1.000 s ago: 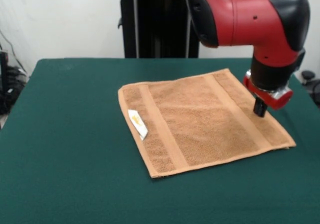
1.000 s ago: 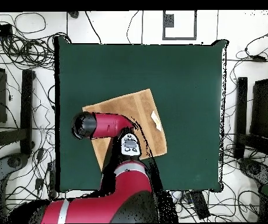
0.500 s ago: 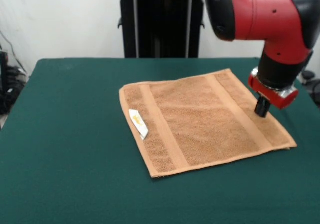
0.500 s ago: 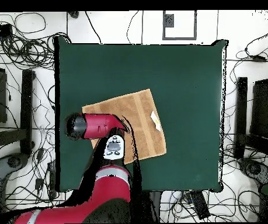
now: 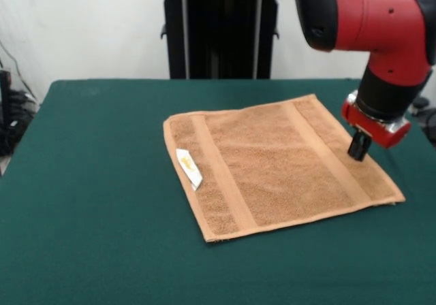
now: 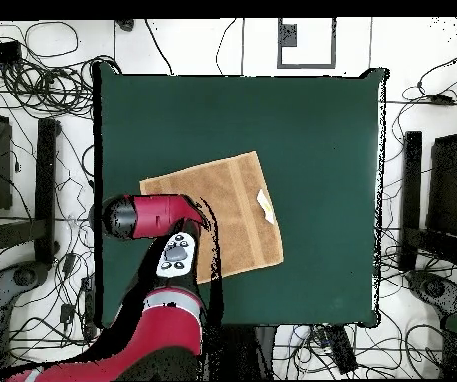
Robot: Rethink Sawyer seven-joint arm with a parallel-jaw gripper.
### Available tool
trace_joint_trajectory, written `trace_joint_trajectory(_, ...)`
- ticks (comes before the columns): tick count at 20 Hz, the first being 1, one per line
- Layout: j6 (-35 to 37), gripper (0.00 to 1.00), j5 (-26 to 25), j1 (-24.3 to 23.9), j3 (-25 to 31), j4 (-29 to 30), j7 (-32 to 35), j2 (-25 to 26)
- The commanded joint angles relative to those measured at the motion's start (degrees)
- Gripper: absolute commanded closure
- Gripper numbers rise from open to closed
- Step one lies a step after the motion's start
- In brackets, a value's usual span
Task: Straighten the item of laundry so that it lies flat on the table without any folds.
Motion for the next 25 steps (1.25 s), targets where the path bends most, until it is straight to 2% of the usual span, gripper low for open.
trace_joint_trajectory(1,-5.4,1.0,3.1,0.2,4.4,-5.0,6.7,4.5)
trace_joint_trajectory(25,-5.8,1.0,1.7,-2.0,5.1,-3.4,3.9,2.5)
